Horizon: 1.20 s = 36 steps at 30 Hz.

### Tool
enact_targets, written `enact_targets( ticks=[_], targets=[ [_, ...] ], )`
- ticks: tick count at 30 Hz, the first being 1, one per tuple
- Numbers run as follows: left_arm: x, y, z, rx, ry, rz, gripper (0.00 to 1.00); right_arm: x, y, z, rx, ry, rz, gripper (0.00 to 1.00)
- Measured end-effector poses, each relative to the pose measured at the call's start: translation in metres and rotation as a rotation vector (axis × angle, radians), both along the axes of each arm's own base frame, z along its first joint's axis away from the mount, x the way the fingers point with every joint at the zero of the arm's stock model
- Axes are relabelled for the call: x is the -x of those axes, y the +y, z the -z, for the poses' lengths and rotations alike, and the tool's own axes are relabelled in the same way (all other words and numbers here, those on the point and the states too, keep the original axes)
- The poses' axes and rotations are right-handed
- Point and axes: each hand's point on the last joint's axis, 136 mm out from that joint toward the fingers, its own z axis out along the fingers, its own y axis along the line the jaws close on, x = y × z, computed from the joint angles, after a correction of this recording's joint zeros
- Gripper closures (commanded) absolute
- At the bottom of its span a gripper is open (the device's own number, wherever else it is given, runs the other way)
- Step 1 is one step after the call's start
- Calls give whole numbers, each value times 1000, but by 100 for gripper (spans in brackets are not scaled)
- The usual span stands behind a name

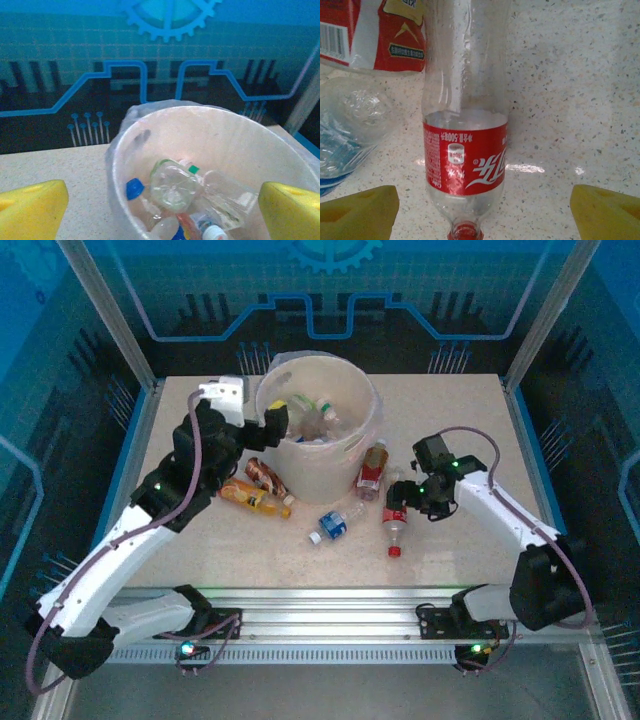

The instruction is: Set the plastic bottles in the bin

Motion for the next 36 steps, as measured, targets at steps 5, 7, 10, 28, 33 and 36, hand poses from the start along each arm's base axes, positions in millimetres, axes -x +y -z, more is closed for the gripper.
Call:
enact_targets(
  ticks=[5,7,10,28,33,36],
  targets=[
    [13,26,21,32,1,-100,1,-16,4,6,11,9,-9,10],
    [17,36,28,44,7,-145,1,-23,6,9,14,12,-12,10],
    [21,49,44,56,27,-209,1,-32,9,14,18,19,-22,13],
    [27,71,71,74,73,-331,1,-53,-4,50,31,80,-1,28],
    [26,71,74,68,81,-336,1,-49,-18,61,32,104,35,28],
    [25,72,74,68,82,-338,1,-46,-22,69,31,123,43,27]
  ],
)
